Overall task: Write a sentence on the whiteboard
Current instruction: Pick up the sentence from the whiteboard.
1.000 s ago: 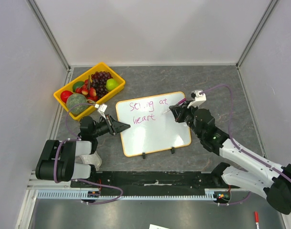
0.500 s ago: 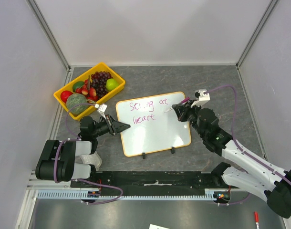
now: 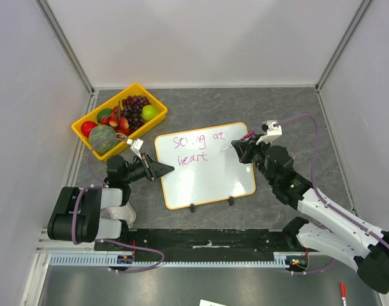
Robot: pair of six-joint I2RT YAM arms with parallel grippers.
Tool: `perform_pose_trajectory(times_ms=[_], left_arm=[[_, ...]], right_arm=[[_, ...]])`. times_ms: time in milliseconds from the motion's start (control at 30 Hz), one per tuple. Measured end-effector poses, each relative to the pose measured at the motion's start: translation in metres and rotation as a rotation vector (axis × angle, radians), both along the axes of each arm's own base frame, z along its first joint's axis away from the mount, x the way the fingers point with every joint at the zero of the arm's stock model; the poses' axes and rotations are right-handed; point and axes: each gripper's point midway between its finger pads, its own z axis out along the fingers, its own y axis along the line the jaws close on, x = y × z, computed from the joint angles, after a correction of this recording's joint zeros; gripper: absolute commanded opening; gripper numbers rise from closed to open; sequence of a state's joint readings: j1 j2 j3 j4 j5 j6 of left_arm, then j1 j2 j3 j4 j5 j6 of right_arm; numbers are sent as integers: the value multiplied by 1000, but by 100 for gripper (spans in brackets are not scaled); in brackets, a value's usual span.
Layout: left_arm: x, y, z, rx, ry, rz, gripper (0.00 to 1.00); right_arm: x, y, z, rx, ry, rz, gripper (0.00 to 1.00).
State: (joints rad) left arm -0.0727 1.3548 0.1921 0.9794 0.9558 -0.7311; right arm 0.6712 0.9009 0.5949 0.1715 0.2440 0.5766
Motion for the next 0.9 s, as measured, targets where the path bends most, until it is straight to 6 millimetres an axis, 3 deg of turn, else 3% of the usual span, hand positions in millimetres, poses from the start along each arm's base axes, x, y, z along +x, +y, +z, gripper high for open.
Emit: perform_pose_trajectory(times_ms=[400, 900], left_arm=[[0, 0, 0, 0, 0, 0, 2], [0, 0, 0, 0, 0, 0, 2]], right_arm=[[2, -1, -3, -24, 0, -2, 0], [13, 16, -19, -47, 36, 34, 0]])
